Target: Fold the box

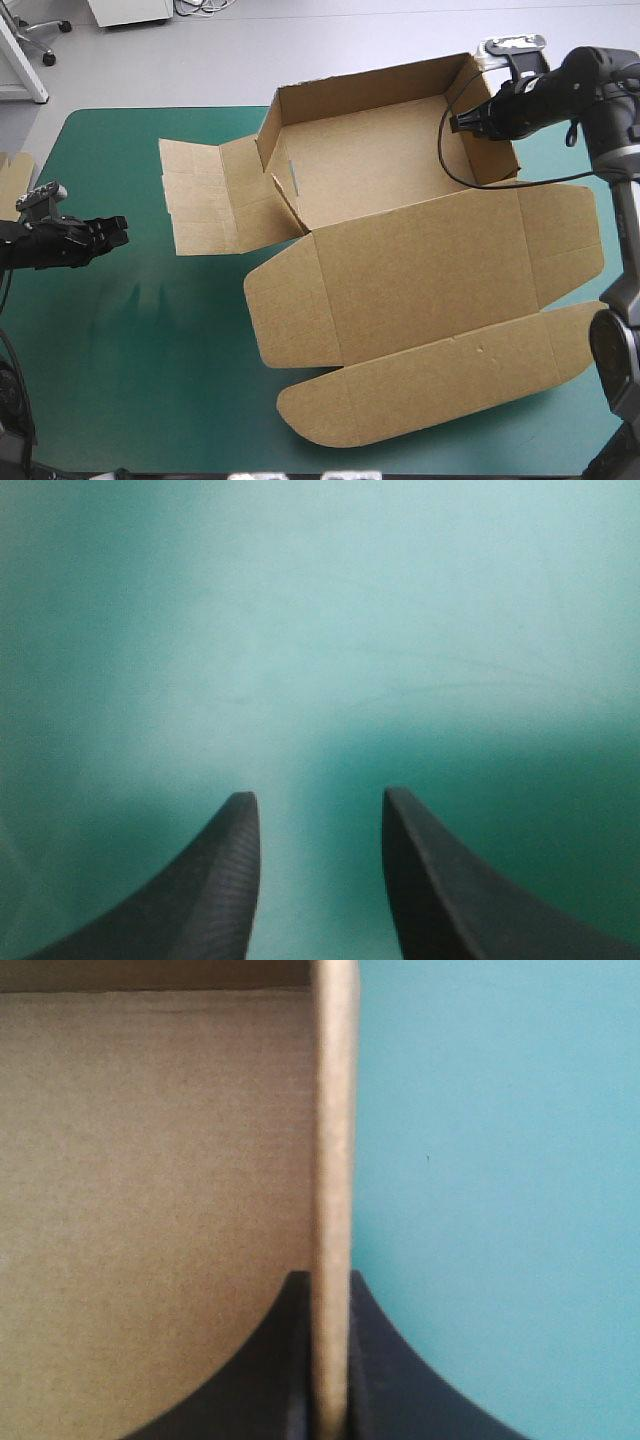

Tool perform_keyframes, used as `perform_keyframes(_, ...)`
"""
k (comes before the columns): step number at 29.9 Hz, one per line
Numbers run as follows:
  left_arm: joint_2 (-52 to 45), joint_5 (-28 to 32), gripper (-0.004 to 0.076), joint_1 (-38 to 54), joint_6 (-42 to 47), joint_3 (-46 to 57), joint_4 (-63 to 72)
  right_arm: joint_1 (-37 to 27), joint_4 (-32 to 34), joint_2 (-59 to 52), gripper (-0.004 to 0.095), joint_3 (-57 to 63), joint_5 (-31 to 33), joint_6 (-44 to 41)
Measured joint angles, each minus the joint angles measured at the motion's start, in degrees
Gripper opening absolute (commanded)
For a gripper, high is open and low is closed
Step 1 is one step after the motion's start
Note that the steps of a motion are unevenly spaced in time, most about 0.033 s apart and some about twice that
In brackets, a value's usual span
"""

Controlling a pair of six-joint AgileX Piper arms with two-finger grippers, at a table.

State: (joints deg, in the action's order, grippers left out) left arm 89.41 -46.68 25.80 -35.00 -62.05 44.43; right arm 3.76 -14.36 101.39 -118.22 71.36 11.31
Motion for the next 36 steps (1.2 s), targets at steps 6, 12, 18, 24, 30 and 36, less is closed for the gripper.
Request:
perform_keyframes(6, 1.71, -3.55, 0.0288, -2.49, -9.40, 0.00, 14.90, -2.22, -2.31, -8.17, -0.0032, 9.34, -1.55, 2.03)
perform_keyframes(12, 1.99, -4.32, 0.0288, -13.42, -13.74, 0.00, 21.64, -3.09, -7.60, -11.40, -0.0032, 18.29, -7.97, 2.99)
perform_keyframes(18, 2.04, -3.40, 0.0288, -21.98, -16.45, 0.00, 26.59, -3.28, -7.60, -11.40, -0.0032, 20.39, -11.62, 3.37)
perform_keyframes(24, 2.04, -4.45, 0.0288, -24.82, -20.20, 0.00, 35.13, -3.36, -5.38, -11.40, -0.0032, 20.54, -12.38, 3.43)
perform_keyframes(30, 2.04, -9.16, 0.0288, -24.86, -23.17, 0.00, 44.63, -3.36, -5.45, -10.60, -0.0032, 20.54, -12.89, 3.38)
perform_keyframes(36, 2.04, -15.41, 0.0288, -24.86, -25.39, 0.00, 50.64, -3.36, -6.45, -8.58, -0.0033, 20.54, -13.63, 3.38)
